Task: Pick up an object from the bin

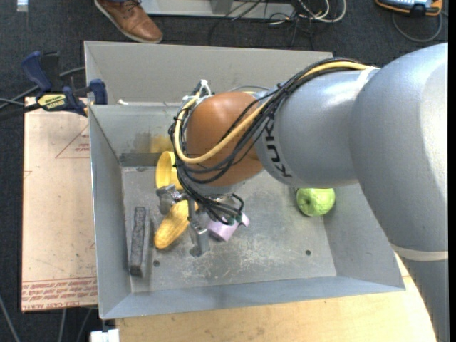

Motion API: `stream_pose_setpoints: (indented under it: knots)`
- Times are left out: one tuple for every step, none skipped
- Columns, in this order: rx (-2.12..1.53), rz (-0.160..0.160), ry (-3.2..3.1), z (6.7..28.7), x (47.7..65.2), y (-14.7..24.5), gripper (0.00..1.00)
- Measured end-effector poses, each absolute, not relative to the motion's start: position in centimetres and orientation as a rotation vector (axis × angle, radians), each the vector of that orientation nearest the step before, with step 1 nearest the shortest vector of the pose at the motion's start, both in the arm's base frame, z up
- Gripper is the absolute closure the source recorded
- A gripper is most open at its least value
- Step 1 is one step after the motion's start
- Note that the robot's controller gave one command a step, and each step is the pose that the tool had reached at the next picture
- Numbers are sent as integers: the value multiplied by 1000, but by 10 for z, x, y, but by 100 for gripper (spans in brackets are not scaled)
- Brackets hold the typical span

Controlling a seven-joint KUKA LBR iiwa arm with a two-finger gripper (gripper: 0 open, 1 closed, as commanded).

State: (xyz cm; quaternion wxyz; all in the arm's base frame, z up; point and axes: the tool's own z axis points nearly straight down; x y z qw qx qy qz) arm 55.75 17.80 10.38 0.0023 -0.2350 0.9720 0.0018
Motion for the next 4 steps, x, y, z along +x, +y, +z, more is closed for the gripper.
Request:
stream_pose_setpoints:
  knots:
    - [-973, 5, 2981, 78, 572, 177, 0]
    - [-896, 9, 3004, 70, 568, 161, 100]
    - [-896, 10, 3004, 70, 568, 161, 100]
    - [-895, 10, 3004, 71, 568, 161, 100]
